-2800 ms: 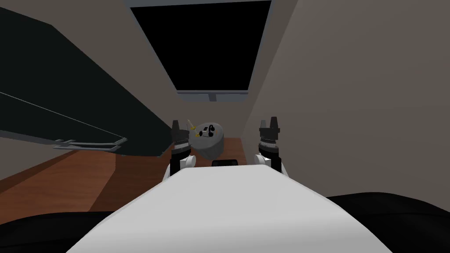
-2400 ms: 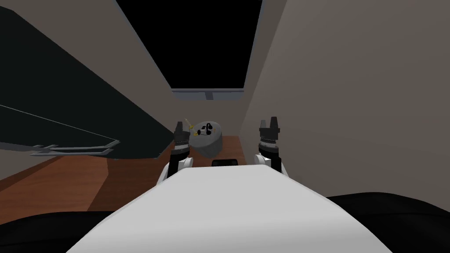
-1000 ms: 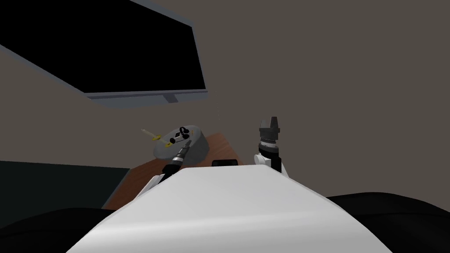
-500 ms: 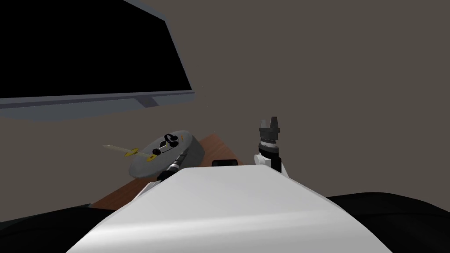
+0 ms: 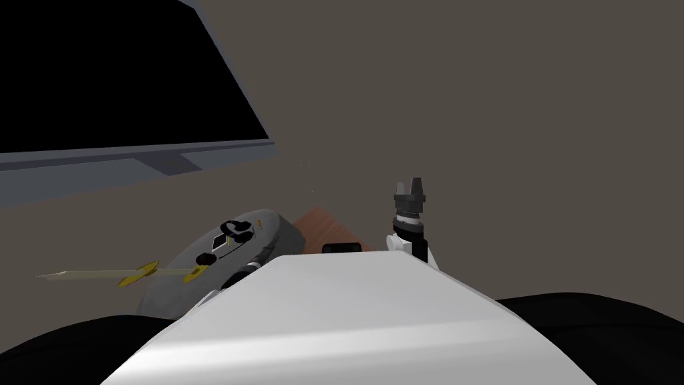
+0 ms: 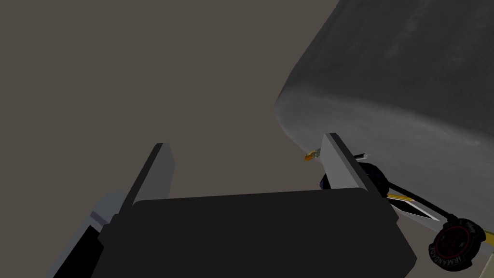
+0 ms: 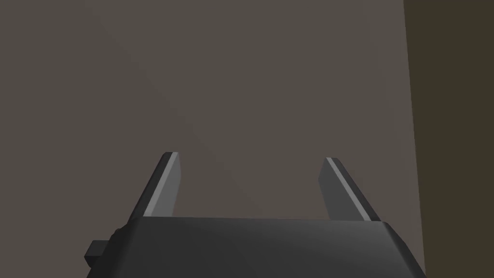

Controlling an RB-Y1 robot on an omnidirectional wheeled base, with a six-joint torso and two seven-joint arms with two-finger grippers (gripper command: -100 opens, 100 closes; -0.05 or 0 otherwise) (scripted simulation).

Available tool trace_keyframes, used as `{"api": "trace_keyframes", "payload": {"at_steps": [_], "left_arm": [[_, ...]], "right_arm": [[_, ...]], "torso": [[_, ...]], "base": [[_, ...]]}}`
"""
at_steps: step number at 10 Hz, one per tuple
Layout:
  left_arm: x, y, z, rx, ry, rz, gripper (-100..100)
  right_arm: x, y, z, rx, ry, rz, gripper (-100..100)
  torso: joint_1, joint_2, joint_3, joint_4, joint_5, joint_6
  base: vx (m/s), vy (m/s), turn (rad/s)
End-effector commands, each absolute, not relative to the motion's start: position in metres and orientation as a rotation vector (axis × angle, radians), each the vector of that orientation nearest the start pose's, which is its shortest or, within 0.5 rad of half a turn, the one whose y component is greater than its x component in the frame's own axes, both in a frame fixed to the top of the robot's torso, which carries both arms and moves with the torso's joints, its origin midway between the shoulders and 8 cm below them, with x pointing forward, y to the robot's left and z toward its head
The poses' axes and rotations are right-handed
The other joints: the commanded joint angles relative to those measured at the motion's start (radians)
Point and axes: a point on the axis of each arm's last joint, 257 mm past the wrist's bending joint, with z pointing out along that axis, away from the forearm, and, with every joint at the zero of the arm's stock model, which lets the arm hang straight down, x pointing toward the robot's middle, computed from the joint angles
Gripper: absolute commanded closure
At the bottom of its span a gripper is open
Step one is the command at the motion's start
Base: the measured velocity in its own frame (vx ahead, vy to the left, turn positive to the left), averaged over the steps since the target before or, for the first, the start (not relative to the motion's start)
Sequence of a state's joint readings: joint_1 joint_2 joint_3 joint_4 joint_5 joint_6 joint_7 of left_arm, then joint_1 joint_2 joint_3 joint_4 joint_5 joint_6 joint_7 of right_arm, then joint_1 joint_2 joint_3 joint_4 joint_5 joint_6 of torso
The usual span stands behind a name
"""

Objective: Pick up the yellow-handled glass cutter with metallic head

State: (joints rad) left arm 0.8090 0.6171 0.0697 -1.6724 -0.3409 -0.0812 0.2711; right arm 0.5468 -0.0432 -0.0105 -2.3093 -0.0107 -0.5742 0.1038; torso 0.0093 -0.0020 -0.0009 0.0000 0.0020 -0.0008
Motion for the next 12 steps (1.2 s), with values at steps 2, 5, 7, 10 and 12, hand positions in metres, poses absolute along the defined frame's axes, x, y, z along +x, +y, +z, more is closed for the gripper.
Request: {"api": "trace_keyframes", "payload": {"at_steps": [2,5,7,10,12], "left_arm": [[0.194,0.507,-0.415,-1.134,1.929,-0.261,-100],[0.153,0.537,-0.437,-1.215,1.990,-0.151,-100],[0.112,0.564,-0.453,-1.294,2.039,-0.044,-100],[0.092,0.576,-0.460,-1.332,2.060,0.007,-100],[0.054,0.596,-0.470,-1.407,2.092,0.102,-100]], "right_arm": [[0.322,-0.280,0.037,0.543,0.621,1.203,0],[0.322,-0.280,0.037,0.543,0.622,1.203,0],[0.322,-0.280,0.037,0.543,0.622,1.203,0],[0.322,-0.280,0.037,0.543,0.622,1.203,0],[0.322,-0.280,0.037,0.543,0.622,1.203,0]], "torso": [[0.000,0.000,0.000,0.000,0.000,0.000],[0.003,-0.002,-0.001,0.000,0.000,0.000],[0.002,-0.001,-0.001,0.000,0.000,0.000],[0.002,-0.002,-0.001,-0.001,0.000,-0.001],[0.001,-0.002,-0.001,0.000,0.000,0.000]], "base": [[0.036,0.038,-0.280],[0.057,0.073,-0.272],[0.049,0.088,-0.306],[0.050,0.083,-0.163],[0.045,0.097,-0.244]]}}
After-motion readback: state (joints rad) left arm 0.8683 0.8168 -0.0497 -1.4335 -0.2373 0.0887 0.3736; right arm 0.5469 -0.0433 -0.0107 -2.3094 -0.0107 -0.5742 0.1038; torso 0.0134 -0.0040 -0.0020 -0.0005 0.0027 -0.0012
